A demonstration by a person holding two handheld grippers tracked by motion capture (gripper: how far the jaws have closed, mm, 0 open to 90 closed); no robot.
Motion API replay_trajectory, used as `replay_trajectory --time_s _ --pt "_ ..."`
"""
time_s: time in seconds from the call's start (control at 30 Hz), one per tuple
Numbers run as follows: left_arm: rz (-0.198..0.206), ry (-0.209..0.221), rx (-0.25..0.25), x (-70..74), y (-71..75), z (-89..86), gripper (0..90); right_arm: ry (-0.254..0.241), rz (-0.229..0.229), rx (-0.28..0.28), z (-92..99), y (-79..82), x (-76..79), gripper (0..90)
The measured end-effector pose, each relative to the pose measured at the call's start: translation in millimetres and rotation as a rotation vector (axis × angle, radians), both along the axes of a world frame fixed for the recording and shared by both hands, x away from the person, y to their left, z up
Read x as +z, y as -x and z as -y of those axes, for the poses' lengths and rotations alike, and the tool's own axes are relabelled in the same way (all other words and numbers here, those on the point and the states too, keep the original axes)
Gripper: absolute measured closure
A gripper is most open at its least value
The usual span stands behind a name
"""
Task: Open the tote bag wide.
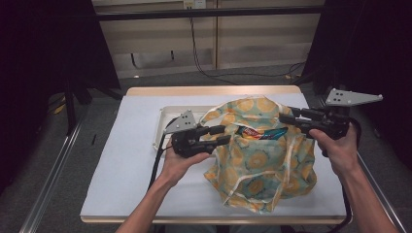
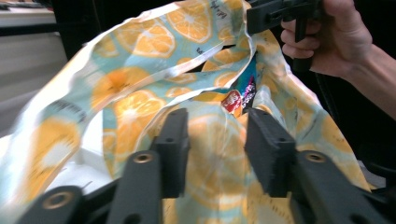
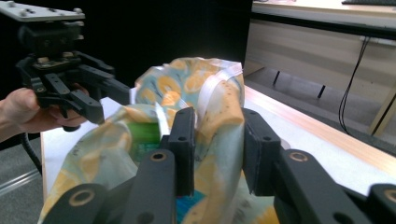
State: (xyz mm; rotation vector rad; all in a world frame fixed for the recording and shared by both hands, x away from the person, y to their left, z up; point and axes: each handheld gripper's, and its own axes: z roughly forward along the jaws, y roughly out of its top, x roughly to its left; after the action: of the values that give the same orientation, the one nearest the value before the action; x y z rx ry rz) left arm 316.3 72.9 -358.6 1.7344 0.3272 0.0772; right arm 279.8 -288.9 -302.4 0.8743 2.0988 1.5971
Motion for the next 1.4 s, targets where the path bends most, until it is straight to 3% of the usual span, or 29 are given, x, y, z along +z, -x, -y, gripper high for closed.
replay_trajectory --time_s 0.13,0.2,0.23,0.37,0.63,0.73,0.83,0.97,1.1,1.33,1.4 --pt "0.014 -0.041 0.003 -0.1 0.6 10.9 46.4 0.006 0.004 -0.008 -0.3 -0.9 3.5 68.8" --pt "0.019 -0.059 0.010 -1.3 0.4 15.2 44.9 0.014 -0.014 -0.034 7.8 -6.8 1.0 74.3" --pt "0.026 -0.081 0.013 -2.0 0.2 16.0 48.1 0.012 -0.021 -0.039 10.8 -8.6 -0.7 75.8" --pt "0.028 -0.104 -0.012 -7.3 -0.3 14.7 89.7 0.013 -0.038 -0.056 20.4 -10.8 -10.7 88.3" --pt "0.021 -0.105 -0.050 -2.4 16.5 -14.3 90.0 -0.033 -0.050 -0.184 46.6 -20.8 -22.7 90.0" --pt "0.014 -0.093 -0.070 -4.0 21.8 -28.9 90.0 -0.033 -0.069 -0.200 52.5 -24.2 -32.2 90.0" --pt "0.004 -0.101 -0.047 -10.8 23.5 -42.0 90.0 -0.025 -0.090 -0.207 54.5 -24.5 -45.5 90.0" --pt "-0.016 -0.082 -0.029 -16.7 18.9 -44.5 90.0 -0.001 -0.108 -0.183 47.7 -23.0 -55.1 89.9" --pt "-0.010 -0.071 -0.024 -11.6 14.1 -36.9 86.8 -0.019 -0.085 -0.129 42.0 -18.9 -48.6 79.8" --pt "-0.010 -0.039 0.009 -3.3 5.4 -28.7 70.9 -0.014 -0.040 -0.126 38.3 -10.9 -31.9 59.3" --pt "-0.006 -0.036 0.013 -0.2 3.1 -28.4 69.1 -0.018 -0.025 -0.128 39.3 -8.4 -27.0 58.2"
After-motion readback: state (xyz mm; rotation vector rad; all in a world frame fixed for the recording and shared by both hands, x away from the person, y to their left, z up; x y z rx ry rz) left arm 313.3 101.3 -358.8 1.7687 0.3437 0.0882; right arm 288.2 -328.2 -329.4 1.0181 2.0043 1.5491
